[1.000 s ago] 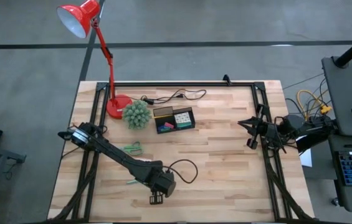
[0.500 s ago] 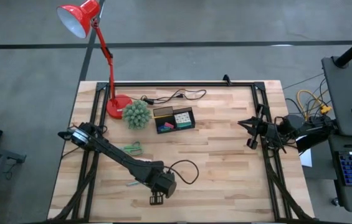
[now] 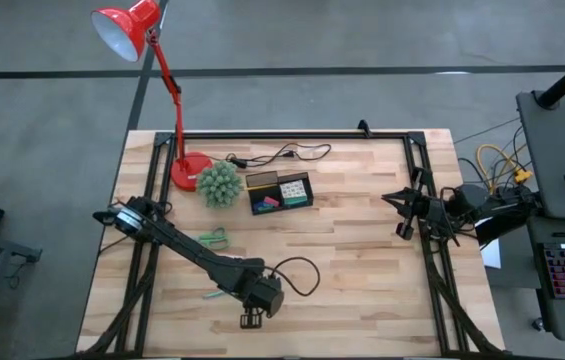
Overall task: Pick and place office supplies into organizer
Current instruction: Put the blue pencil into the desk organizer
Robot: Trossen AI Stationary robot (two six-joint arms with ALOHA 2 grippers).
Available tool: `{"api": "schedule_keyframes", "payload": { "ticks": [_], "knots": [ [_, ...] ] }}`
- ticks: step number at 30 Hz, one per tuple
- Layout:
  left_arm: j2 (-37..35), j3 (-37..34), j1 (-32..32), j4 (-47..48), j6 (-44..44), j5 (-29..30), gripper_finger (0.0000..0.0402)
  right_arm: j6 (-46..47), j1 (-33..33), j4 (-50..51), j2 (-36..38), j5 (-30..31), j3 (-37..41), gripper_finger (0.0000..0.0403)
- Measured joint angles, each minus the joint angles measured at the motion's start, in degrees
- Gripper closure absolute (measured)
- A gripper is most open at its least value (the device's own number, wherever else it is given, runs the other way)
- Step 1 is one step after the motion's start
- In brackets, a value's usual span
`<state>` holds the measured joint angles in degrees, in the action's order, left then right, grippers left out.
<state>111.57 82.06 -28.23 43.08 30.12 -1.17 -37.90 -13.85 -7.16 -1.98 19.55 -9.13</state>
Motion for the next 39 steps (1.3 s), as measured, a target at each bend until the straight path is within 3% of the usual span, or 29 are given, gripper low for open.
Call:
{"api": "schedule_keyframes", "payload": {
  "ticks": [25,32,35,39],
  "knots": [
    [-1.0,3.2,0.1,1.3,-3.3,0.1,0.0401,0.4,0.0,0.0,0.0,0.0,0.0,0.0394],
    [-1.1,2.7,0.7,11.1,10.8,4.6,0.0401,0.4,0.0,0.0,0.0,0.0,0.0,0.0394],
    [-1.1,1.7,1.6,13.3,14.1,4.4,0.0382,0.4,0.0,0.0,0.0,0.0,0.0,0.0394],
    [-0.6,0.9,2.2,11.8,16.1,1.8,0.0319,0.4,0.0,0.0,0.0,0.0,0.0,0.0394]
  ]
}}
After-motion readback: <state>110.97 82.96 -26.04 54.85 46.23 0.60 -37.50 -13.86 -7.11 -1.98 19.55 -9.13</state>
